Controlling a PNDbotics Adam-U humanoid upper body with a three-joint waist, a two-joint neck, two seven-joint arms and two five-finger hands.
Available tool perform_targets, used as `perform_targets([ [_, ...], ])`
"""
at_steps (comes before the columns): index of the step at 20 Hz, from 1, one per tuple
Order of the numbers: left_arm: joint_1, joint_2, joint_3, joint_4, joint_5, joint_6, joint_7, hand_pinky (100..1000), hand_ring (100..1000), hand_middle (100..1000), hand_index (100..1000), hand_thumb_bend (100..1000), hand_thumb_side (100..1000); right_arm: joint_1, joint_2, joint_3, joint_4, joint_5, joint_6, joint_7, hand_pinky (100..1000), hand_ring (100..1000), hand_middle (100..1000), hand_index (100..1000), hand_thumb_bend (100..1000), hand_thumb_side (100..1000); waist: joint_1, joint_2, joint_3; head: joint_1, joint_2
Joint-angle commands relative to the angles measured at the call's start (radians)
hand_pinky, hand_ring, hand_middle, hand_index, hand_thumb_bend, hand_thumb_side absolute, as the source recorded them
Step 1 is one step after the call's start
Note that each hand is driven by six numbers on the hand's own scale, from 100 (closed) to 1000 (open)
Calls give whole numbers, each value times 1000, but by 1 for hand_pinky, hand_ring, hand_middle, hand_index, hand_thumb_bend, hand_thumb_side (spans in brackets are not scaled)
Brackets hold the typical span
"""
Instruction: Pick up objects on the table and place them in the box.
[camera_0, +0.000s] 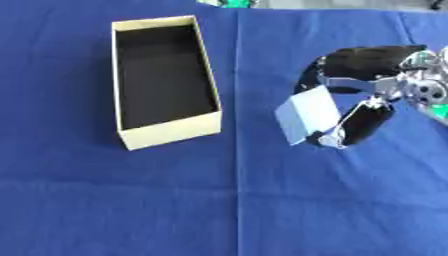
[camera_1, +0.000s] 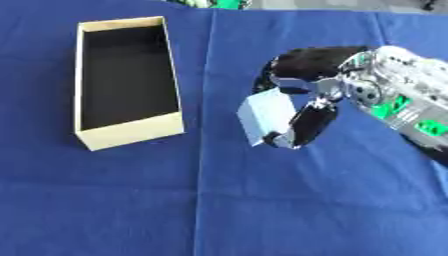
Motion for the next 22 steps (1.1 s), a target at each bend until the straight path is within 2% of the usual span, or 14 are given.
perform_targets([
  [1,-5,19,2,-20,-1,-2,0,484,743,610,738,100,687,-68,-15,-32,-17,-32,-10,-12,701,776,546,580,100,400,10,-22,-1,0,-6],
  [2,-5,20,3,-20,-2,-2,1,484,743,610,738,100,687,-96,-5,-34,-17,-39,-6,-5,701,776,548,583,100,408,10,-23,-2,0,-6],
  [3,-6,20,2,-20,-2,-3,1,484,743,610,738,100,686,-125,7,-34,-17,-51,5,4,703,772,548,586,100,535,11,-24,-3,1,-5],
  [4,-6,21,2,-20,-2,-3,2,484,743,610,738,100,686,-158,21,-34,-17,-64,19,16,704,771,547,586,100,437,12,-26,-5,1,-5],
  [9,-11,24,-3,-20,-1,-8,1,484,740,609,738,100,683,-332,126,-14,-3,-97,108,96,714,769,547,593,100,418,21,-31,-3,-9,-15],
  [12,-13,23,-7,-20,3,-10,-2,484,741,609,738,100,683,-428,217,12,78,-84,135,132,713,769,548,596,100,414,25,-33,5,-21,-20],
  [17,-16,18,-14,-20,10,-13,-11,484,740,609,739,100,682,-542,374,55,273,-34,122,135,714,768,550,602,100,420,26,-33,24,-45,-21],
  [22,-18,12,-20,-20,16,-15,-17,484,741,609,738,100,682,-598,480,62,420,3,99,101,718,766,546,603,100,427,25,-32,41,-59,-24],
])
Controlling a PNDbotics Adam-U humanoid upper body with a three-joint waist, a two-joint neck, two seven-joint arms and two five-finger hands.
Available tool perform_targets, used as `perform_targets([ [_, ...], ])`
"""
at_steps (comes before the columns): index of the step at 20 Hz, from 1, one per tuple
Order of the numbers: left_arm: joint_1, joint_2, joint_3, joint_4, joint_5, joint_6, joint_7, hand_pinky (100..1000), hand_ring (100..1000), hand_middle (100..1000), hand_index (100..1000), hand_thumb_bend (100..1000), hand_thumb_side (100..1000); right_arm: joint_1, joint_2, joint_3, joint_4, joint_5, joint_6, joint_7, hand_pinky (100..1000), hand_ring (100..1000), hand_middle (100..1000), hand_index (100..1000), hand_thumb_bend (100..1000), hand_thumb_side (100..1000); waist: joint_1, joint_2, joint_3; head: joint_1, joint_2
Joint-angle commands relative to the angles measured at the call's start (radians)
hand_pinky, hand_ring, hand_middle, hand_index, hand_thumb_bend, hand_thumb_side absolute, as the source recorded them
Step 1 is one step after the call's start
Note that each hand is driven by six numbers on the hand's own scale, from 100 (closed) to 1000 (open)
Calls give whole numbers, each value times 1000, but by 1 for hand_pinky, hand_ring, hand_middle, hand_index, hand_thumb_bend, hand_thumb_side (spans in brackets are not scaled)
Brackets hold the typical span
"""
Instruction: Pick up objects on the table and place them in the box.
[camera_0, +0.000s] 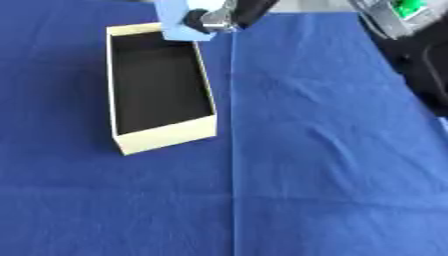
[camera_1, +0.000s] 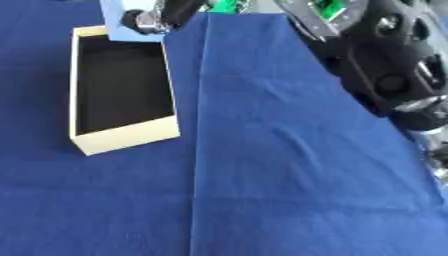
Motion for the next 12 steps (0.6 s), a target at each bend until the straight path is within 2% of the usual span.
perform_targets([
  [1,-10,11,-2,-20,9,-3,-6,483,741,609,738,100,682,-40,46,-6,80,27,-12,-18,720,766,545,603,100,425,17,-31,5,-9,-10],
  [6,-14,7,-6,-20,14,-3,-11,483,741,609,738,100,682,-62,136,-9,206,60,-21,-48,723,764,543,603,100,429,13,-31,23,-23,-14],
  [12,-16,2,-7,-20,17,-1,-14,482,741,608,738,100,683,-38,198,7,311,124,-43,-58,719,763,544,603,100,429,7,-28,37,-36,-17],
])
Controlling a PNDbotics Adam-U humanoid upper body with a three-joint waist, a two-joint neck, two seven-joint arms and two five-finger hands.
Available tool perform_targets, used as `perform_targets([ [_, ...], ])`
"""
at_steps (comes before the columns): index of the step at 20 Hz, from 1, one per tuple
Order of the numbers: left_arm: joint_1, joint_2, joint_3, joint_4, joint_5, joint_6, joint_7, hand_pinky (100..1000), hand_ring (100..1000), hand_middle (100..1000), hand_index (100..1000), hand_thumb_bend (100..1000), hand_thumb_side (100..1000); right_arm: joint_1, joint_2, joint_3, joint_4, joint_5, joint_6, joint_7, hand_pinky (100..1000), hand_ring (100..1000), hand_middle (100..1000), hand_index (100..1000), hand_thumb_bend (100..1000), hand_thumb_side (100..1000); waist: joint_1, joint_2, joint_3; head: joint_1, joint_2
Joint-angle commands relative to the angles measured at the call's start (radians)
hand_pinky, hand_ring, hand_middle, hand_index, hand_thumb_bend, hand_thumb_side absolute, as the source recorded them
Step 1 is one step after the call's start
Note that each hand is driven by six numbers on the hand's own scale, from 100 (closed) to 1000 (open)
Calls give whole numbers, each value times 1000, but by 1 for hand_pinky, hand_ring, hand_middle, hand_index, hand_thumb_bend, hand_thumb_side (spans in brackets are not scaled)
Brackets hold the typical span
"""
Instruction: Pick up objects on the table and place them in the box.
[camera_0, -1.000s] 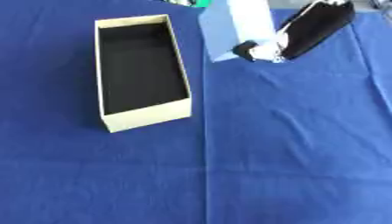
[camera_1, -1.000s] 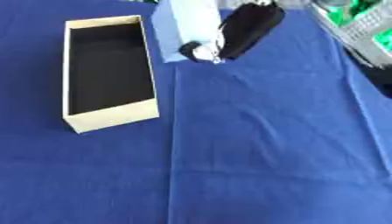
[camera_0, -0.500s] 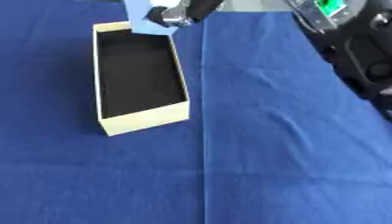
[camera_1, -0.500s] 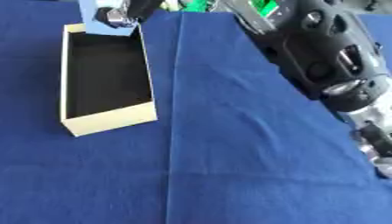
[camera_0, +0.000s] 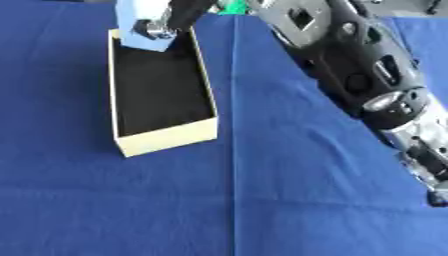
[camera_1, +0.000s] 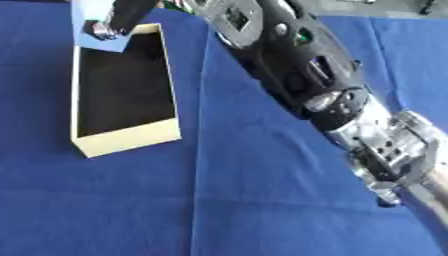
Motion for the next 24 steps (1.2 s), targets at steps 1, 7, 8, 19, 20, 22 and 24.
perform_targets([
  [1,-11,11,0,-20,3,-1,-4,482,741,608,738,100,682,-4,12,1,41,42,-13,-6,718,763,544,602,100,430,6,-28,5,-7,-12],
  [7,-10,9,2,-20,2,1,-2,482,742,608,737,100,683,25,18,3,90,69,-38,-3,718,764,546,602,100,436,3,-25,4,-6,-7],
  [8,-10,8,2,-20,2,1,-2,482,742,608,737,100,682,29,19,4,94,70,-42,0,721,767,553,608,100,442,3,-24,4,-6,-6],
  [19,-7,5,2,-20,3,3,-3,482,743,608,737,100,683,41,32,20,111,124,-126,98,826,922,892,979,100,669,6,-23,2,-10,5],
  [20,-7,5,2,-20,3,4,-3,482,743,608,738,100,683,41,31,20,110,140,-135,104,844,955,927,1000,254,707,6,-23,2,-10,5],
  [22,-6,6,2,-20,3,4,-3,482,744,608,738,100,683,40,28,19,106,192,-153,108,865,983,962,1000,363,728,6,-23,2,-10,6],
  [24,-6,6,3,-20,4,4,-3,482,744,608,738,100,683,41,26,16,102,239,-167,103,875,994,981,1000,409,739,6,-24,2,-10,6],
])
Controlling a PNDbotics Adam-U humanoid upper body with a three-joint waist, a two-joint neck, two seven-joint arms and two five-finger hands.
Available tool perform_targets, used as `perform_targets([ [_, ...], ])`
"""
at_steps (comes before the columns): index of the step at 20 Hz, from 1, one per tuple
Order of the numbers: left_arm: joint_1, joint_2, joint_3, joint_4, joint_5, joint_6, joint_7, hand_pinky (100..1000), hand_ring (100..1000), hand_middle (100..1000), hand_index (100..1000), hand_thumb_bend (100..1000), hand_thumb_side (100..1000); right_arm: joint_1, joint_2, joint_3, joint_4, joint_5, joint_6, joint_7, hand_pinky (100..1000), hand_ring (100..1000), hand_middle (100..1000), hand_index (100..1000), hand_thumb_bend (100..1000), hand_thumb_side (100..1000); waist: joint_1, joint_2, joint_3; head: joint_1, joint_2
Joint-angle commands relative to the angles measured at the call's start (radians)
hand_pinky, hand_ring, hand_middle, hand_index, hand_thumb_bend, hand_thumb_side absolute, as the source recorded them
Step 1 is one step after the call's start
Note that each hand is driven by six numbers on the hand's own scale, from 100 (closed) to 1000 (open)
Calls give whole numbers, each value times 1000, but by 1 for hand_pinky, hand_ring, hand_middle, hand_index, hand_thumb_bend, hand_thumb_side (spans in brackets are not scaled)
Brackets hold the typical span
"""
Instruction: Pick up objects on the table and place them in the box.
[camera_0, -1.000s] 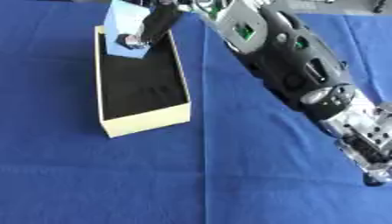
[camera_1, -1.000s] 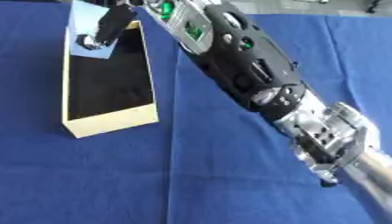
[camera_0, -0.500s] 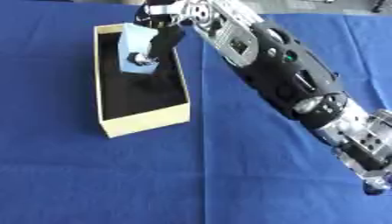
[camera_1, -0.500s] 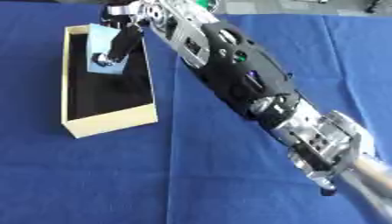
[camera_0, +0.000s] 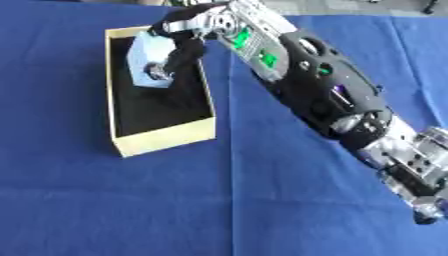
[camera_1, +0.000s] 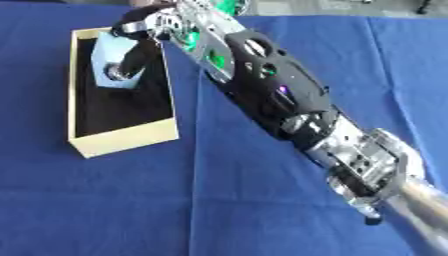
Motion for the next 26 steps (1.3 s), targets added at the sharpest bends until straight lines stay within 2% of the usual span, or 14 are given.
perform_targets([
  [1,-5,14,2,-20,3,2,-2,482,744,608,738,100,683,-17,-13,-14,-17,66,-22,-3,877,997,987,1000,419,738,6,-24,0,-2,5],
  [8,-2,14,3,-20,4,3,-3,483,744,608,738,100,683,-17,-24,-30,-28,65,-22,-7,877,995,978,1000,410,726,10,-29,-6,0,6],
  [10,-1,15,3,-20,4,4,-4,483,744,608,738,100,683,-17,-29,-32,-37,54,-17,-7,877,991,949,1000,403,727,11,-30,-7,0,6],
  [14,2,16,3,-20,3,6,-5,483,745,608,739,100,684,-17,-52,-36,-93,10,-2,-9,869,974,924,1000,349,756,14,-32,-10,2,7],
  [18,2,16,4,-20,2,6,-5,483,745,608,739,100,684,-12,-73,-34,-144,-22,28,-10,869,974,924,1000,349,756,15,-33,-11,3,8],
  [19,3,16,5,-20,2,6,-4,483,745,608,739,100,683,-13,-77,-36,-152,-26,32,-11,839,937,875,1000,100,875,15,-34,-13,7,11],
  [22,16,19,22,-20,-8,7,10,483,745,608,739,100,683,-31,-131,-89,-211,-62,4,-44,823,922,854,999,100,917,21,-37,-52,56,25],
  [26,20,23,32,-20,-19,7,26,483,744,608,739,100,682,36,-228,-185,-308,-122,-54,-103,804,888,822,943,100,927,28,-37,-80,96,32],
])
